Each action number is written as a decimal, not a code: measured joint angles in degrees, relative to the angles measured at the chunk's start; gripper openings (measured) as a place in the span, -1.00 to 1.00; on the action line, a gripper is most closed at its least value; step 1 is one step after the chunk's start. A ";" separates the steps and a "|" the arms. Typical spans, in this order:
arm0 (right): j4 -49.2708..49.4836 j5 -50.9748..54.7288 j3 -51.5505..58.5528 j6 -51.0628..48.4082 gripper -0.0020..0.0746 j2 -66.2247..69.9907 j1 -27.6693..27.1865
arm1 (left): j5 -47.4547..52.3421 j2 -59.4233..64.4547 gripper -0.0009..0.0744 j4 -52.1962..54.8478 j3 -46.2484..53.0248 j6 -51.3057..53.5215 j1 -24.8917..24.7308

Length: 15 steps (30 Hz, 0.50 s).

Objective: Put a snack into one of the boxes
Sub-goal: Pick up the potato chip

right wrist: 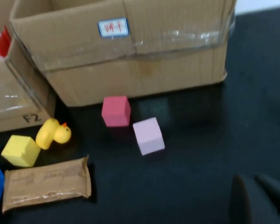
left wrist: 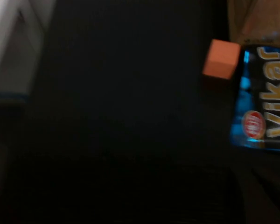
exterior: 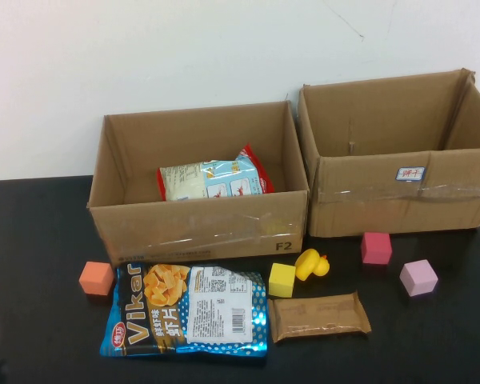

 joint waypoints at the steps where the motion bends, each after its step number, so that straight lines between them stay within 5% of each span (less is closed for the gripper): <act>1: 0.63 -0.76 0.00 0.00 -0.95 1.38 0.00 | -0.80 1.19 -0.98 -2.17 0.00 -0.14 0.00; 15: 4.56 -0.80 -0.12 0.58 -0.95 5.61 0.00 | -14.46 21.02 -0.98 -21.74 -0.26 4.93 0.00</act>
